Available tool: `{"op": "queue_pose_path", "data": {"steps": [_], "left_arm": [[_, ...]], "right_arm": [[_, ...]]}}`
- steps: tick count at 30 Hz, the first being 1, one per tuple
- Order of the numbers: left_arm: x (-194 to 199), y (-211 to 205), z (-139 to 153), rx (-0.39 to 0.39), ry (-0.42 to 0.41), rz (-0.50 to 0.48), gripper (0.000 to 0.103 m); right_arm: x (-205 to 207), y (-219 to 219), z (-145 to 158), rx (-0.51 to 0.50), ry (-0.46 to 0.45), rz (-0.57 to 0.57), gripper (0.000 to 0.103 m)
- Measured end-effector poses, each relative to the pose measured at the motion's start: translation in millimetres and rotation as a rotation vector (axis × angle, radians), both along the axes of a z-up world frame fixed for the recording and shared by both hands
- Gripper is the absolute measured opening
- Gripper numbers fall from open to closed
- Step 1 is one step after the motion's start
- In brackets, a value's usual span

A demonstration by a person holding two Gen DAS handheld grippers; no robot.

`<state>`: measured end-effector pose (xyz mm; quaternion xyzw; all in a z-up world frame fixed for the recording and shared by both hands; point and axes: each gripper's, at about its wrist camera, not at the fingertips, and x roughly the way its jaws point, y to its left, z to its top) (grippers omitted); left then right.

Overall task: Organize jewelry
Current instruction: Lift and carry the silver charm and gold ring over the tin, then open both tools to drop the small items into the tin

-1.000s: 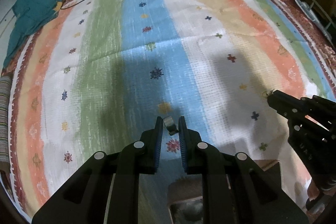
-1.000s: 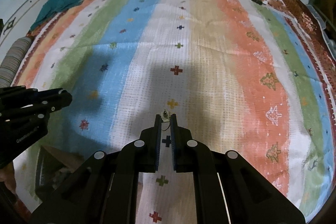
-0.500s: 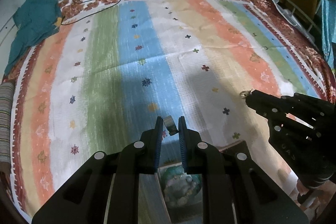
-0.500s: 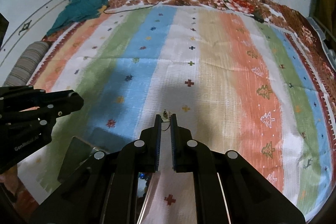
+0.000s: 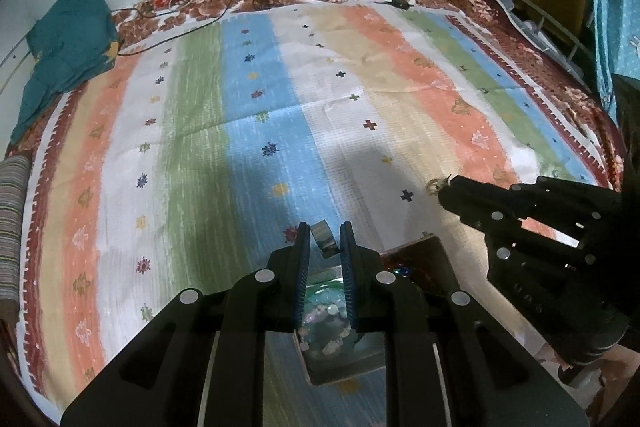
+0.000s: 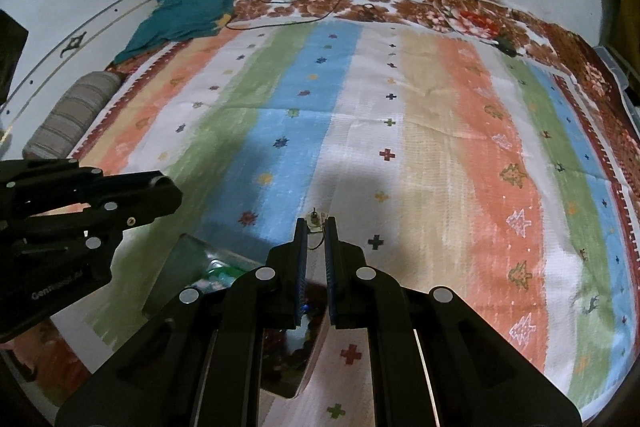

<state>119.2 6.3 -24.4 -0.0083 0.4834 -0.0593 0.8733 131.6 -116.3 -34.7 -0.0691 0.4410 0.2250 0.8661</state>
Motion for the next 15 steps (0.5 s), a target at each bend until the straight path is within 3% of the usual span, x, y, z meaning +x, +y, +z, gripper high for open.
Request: {"op": "queue_pose_path", "data": {"steps": [15], "left_arm": [[-23,-2,8,-0.022,-0.006,-0.029,0.015]], "right_arm": [[-26,5,-2,0.020,0.031,0.055,0.010]]}}
